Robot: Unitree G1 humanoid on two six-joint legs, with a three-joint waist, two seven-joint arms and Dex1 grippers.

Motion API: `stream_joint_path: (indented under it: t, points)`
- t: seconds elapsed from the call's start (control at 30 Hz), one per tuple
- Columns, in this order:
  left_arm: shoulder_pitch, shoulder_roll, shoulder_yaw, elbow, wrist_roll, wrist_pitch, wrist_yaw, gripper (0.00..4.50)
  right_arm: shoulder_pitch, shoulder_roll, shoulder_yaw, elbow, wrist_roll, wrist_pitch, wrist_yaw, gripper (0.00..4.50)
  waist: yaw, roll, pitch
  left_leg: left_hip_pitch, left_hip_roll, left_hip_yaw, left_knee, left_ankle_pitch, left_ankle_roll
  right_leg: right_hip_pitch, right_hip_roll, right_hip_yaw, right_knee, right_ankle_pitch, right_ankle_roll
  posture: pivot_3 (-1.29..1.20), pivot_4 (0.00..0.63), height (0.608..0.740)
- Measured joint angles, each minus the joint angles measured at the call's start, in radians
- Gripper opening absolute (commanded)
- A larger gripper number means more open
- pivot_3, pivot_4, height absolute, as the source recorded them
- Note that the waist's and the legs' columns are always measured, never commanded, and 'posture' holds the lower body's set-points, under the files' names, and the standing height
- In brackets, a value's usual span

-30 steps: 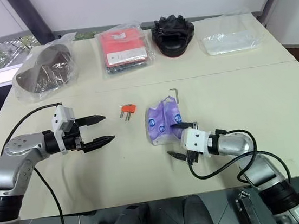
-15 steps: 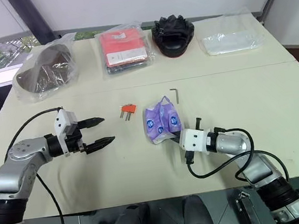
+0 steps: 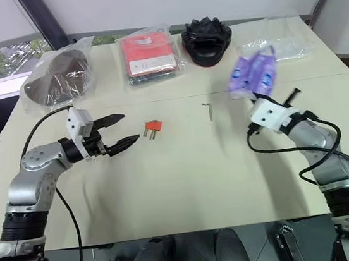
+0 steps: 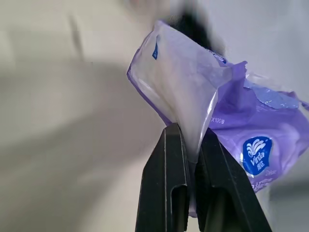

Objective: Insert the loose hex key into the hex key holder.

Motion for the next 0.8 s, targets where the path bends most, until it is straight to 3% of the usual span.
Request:
stream_joint_path:
  t: [0.07,0.17,0.4,0.63,0.73,0.8]
  points:
    - [-0.018,-0.015,-0.033,0.007,0.010,-0.003,-0.020,4.50,-0.036,-0.009,0.020,0.106,-0.029,-0.006,-0.023,0.02,-0.011,0.001,0.000,0.000,0.000,0.002,0.000,0.000,0.000,0.000,0.000,0.001,0.000,0.000,0.000,0.00,0.150,0.740]
    - [-0.043,-0.031,-0.052,0.030,0.023,-0.017,-0.030,4.50,-0.087,-0.022,0.045,0.187,-0.056,-0.027,-0.047,1.03,-0.016,0.001,0.000,0.001,0.001,0.003,0.000,0.000,0.000,0.000,0.000,0.001,0.000,0.000,0.000,0.00,0.150,0.740]
    - [-0.048,-0.042,-0.062,0.095,0.050,-0.051,-0.039,4.50,-0.115,-0.019,0.065,0.228,-0.056,-0.049,-0.045,4.47,-0.024,0.001,0.000,0.000,0.000,0.002,0.001,0.000,0.000,0.000,0.000,0.001,-0.001,0.000,0.000,0.00,0.150,0.740]
    - [-0.031,-0.005,-0.033,0.117,0.054,-0.054,-0.036,4.50,0.004,-0.020,0.034,0.034,-0.038,0.048,-0.036,4.47,-0.023,0.001,0.000,0.000,0.000,0.002,0.001,0.000,0.001,0.000,0.000,0.001,0.000,0.000,0.000,0.00,0.150,0.740]
    - [-0.030,0.037,0.015,0.142,0.041,-0.041,-0.037,4.50,0.006,0.063,-0.060,-0.169,0.181,0.086,0.029,4.47,-0.034,0.001,0.001,0.001,0.003,0.002,0.001,-0.001,0.001,0.000,0.002,0.001,0.001,0.000,0.000,0.00,0.150,0.740]
    - [-0.031,0.065,0.044,0.150,0.034,-0.030,-0.042,4.50,-0.039,0.127,-0.059,-0.260,0.323,0.098,0.104,4.47,-0.036,0.001,0.000,0.002,0.003,0.002,0.000,-0.001,0.001,0.000,0.002,0.001,0.001,0.000,0.000,0.00,0.150,0.740]
